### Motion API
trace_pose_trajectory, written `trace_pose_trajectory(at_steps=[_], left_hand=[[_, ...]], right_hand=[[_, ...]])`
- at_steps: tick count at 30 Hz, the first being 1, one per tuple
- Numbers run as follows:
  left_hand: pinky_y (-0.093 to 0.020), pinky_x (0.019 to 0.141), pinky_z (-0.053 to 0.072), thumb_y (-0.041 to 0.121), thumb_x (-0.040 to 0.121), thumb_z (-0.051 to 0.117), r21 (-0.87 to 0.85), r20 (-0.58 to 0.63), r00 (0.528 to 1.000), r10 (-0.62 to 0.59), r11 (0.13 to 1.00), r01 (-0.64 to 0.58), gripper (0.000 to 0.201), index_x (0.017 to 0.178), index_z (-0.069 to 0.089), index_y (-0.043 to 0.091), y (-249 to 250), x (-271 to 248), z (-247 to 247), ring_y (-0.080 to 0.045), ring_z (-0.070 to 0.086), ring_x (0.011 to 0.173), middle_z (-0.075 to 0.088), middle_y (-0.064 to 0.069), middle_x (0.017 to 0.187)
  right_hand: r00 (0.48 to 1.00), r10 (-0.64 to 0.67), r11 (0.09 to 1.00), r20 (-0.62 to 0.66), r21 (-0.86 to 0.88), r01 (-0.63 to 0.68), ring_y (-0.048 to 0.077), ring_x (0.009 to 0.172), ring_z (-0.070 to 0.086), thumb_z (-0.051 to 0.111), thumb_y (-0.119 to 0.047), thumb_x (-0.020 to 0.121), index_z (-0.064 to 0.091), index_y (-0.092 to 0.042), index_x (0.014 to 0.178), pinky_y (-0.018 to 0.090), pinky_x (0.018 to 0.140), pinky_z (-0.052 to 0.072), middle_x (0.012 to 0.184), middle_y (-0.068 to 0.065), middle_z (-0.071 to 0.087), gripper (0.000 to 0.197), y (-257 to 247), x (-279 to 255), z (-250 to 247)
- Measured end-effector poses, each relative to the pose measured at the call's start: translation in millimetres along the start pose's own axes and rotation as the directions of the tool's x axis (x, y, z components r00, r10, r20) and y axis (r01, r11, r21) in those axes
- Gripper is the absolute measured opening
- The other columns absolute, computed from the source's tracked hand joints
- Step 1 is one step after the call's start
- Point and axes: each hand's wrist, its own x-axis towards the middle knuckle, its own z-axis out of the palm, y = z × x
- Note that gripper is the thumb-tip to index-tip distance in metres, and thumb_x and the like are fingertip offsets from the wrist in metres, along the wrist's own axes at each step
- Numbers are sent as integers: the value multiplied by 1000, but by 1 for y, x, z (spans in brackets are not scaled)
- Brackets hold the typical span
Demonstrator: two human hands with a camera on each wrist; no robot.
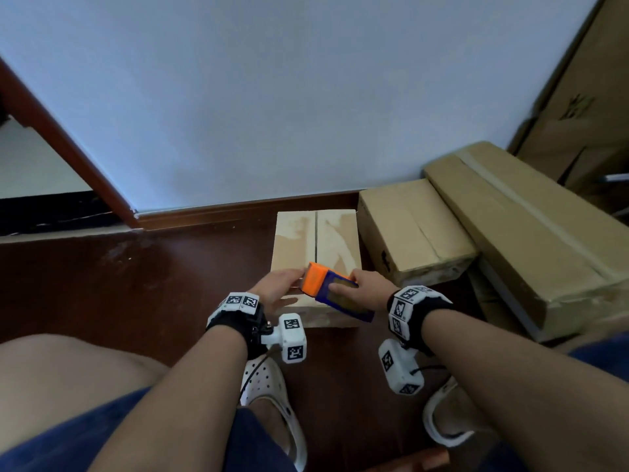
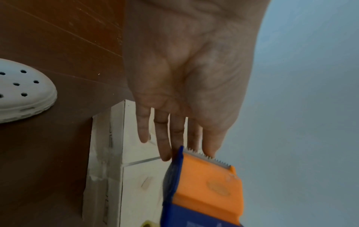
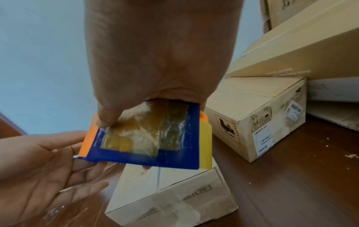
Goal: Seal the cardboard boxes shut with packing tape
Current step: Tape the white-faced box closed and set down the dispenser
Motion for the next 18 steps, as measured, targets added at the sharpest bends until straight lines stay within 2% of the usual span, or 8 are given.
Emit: trace_pose_trajectory(at_steps=[2,3,5,8,13,16,18], left_hand=[[-28,79,50,17,96,57,-59,-18,1000,-15,998,14,8,98,64,15,-3,-2,-1,-15,61,80,66,-3,87],[-27,78,50,12,96,56,-52,-19,1000,-12,999,11,9,96,65,15,-4,-1,-2,-13,59,75,66,-1,79],[-25,78,49,14,96,56,35,-1,1000,-15,999,15,14,92,69,19,-3,0,-3,-9,60,71,68,4,72],[-28,80,47,26,95,60,108,17,1000,-15,994,13,9,95,69,22,-1,-1,0,-8,65,81,72,4,84],[-26,75,47,22,99,52,103,-8,998,55,993,-54,11,92,59,17,5,3,8,-12,60,81,64,1,86],[-33,87,50,17,100,48,108,-32,996,82,991,-78,14,91,58,13,5,12,8,-16,59,85,62,-4,88],[-36,92,50,19,101,47,115,-28,996,81,990,-77,16,93,60,12,3,16,9,-18,59,90,63,-7,92]], right_hand=[[1000,2,1000,-21,-27,-3,23,86,57,47,-64,89,54,-14,96,33,72,44,99,9,61,51,0,-4,1],[1000,1,999,-21,-35,-1,24,88,58,46,-65,89,57,-12,99,34,74,45,101,10,62,55,1,-7,0],[1000,2,999,-13,-48,-3,25,90,60,44,-66,89,60,-9,101,34,74,46,100,11,63,60,3,-10,0],[1000,13,998,-26,-64,-15,24,83,61,43,-68,88,60,-11,91,31,64,42,88,9,63,60,6,-14,0],[999,18,999,-49,-37,-20,22,78,60,43,-68,88,58,-12,88,28,62,43,85,7,61,58,1,-15,-2],[999,8,1000,-49,-23,-9,23,83,62,44,-67,88,58,-11,92,29,66,45,92,9,64,58,0,-14,0],[999,7,1000,-51,-13,-8,23,85,62,44,-67,88,58,-11,95,30,69,47,94,9,64,58,2,-14,1]])
